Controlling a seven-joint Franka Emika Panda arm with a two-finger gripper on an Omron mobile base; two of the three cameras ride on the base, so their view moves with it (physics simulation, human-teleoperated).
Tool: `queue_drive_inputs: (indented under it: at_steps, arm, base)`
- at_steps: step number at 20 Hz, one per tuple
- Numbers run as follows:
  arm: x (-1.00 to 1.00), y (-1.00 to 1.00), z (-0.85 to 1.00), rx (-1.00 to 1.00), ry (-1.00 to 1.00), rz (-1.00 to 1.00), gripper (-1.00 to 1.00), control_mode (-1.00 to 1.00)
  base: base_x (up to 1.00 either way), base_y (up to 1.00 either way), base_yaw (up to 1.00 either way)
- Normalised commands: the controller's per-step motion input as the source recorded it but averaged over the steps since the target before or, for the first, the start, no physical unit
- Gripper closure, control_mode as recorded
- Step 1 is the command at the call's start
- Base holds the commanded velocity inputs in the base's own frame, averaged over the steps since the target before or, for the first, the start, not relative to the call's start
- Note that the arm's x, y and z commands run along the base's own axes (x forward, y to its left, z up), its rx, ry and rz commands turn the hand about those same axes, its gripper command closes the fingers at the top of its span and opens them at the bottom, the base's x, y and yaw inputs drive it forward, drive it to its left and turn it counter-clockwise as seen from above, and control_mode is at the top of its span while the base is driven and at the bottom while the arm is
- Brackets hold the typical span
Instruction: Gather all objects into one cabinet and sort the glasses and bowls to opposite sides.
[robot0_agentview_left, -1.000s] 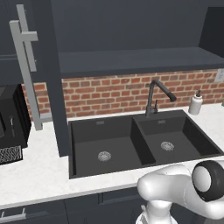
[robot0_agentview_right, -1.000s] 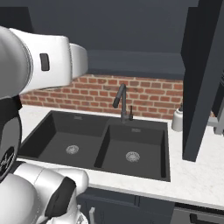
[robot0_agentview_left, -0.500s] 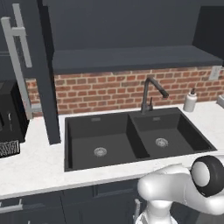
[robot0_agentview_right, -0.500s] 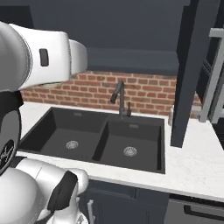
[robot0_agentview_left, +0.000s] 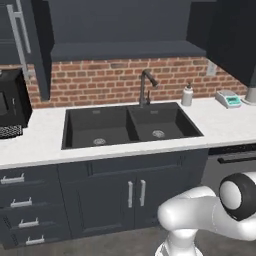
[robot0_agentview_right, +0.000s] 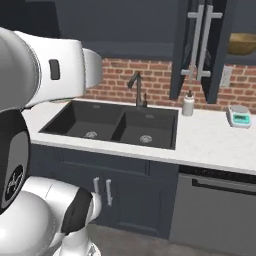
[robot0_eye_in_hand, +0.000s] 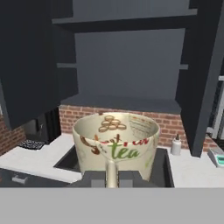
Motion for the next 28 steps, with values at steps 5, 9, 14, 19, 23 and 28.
queue_drive_inputs:
  at_steps: [5,9,14,19,23,28]
  arm:
    - [0.00,0.00,0.00,0.00,0.00,0.00,1.00,1.00]
    - [0.00,0.00,0.00,0.00,0.00,0.00,1.00,1.00]
    - [0.00,0.00,0.00,0.00,0.00,0.00,1.00,1.00]
    - [0.00,0.00,0.00,0.00,0.00,0.00,1.00,1.00]
    - [0.00,0.00,0.00,0.00,0.00,0.00,1.00,1.00]
    - [0.00,0.00,0.00,0.00,0.00,0.00,1.00,1.00]
  base:
    - [-1.00,-0.01,0.00]
    - [-0.36,-0.47,-0.10]
    - [0.25,-1.00,-0.03]
    - [0.39,-1.00,0.00]
    - [0.22,-1.00,0.00]
    - [0.30,-0.96,0.00]
